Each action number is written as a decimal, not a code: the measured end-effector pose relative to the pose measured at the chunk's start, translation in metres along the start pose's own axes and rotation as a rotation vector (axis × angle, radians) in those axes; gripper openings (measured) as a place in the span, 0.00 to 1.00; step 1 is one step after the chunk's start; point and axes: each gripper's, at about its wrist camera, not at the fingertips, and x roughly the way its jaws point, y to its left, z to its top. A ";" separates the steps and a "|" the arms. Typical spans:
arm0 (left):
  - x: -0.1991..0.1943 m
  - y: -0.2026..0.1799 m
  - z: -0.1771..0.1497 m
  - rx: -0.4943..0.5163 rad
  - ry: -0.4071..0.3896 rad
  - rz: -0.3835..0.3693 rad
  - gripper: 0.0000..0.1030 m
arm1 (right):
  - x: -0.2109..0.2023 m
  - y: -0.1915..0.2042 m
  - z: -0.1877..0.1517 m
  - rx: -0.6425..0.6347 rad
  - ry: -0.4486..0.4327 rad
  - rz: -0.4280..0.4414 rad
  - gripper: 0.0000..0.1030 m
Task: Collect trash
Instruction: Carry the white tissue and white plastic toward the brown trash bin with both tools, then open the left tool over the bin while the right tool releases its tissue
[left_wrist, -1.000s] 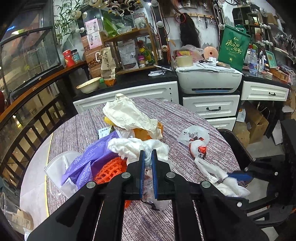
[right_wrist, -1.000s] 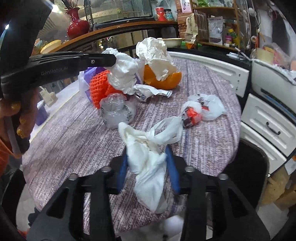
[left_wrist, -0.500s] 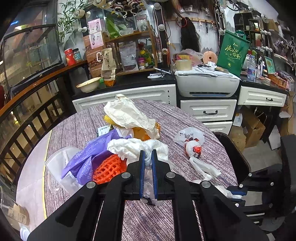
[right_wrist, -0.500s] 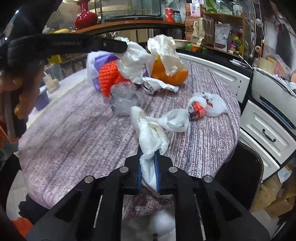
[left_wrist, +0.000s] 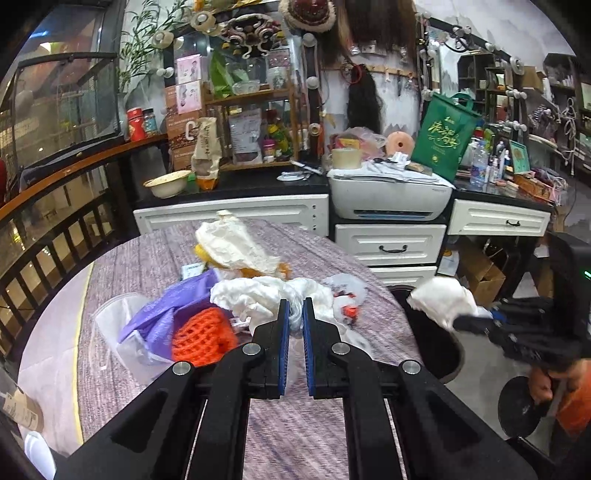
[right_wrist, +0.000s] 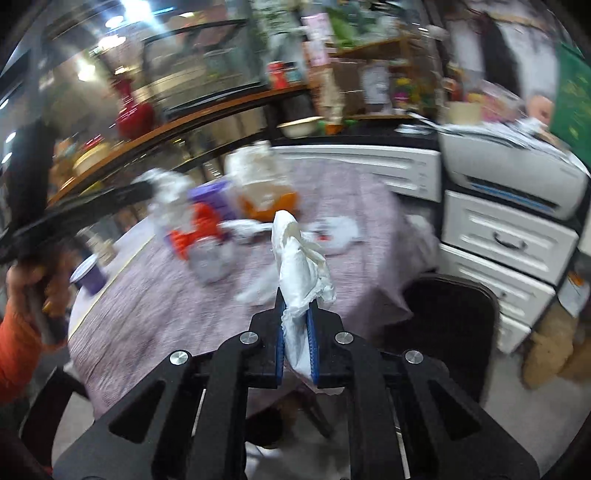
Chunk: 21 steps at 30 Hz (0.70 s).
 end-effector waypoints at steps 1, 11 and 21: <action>0.000 -0.005 0.001 0.004 -0.004 -0.011 0.08 | -0.001 -0.014 -0.001 0.033 -0.006 -0.058 0.10; 0.029 -0.085 0.013 0.063 0.007 -0.161 0.08 | 0.045 -0.100 -0.039 0.203 0.112 -0.319 0.10; 0.062 -0.132 0.009 0.098 0.061 -0.216 0.08 | 0.115 -0.145 -0.071 0.286 0.230 -0.350 0.31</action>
